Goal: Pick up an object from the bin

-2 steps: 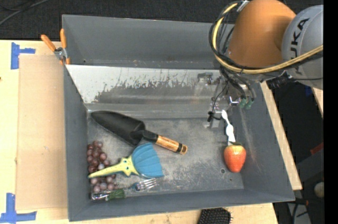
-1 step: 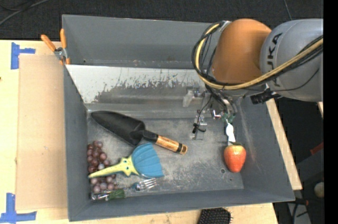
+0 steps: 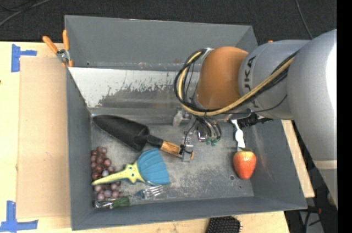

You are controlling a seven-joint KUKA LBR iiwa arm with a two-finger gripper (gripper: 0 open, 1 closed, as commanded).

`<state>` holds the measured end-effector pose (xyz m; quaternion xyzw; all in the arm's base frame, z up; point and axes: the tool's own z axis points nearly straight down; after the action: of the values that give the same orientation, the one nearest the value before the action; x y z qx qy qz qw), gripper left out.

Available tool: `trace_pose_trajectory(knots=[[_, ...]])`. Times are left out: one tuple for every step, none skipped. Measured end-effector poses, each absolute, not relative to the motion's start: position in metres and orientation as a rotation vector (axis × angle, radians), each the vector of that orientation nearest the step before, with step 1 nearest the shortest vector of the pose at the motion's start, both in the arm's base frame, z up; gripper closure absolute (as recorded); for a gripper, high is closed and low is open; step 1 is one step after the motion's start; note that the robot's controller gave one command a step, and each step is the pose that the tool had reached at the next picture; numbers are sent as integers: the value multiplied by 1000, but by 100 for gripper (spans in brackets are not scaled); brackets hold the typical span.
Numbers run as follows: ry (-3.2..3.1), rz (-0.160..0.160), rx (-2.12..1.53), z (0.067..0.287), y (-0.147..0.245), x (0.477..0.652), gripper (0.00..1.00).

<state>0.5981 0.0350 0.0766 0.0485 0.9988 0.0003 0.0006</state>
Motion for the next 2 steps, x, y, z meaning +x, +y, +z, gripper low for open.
trace_pose_trajectory(knots=[[3124, 1, 265, 73, 58, 590, 0], [3104, -1, 437, 72, 72, 585, 0]])
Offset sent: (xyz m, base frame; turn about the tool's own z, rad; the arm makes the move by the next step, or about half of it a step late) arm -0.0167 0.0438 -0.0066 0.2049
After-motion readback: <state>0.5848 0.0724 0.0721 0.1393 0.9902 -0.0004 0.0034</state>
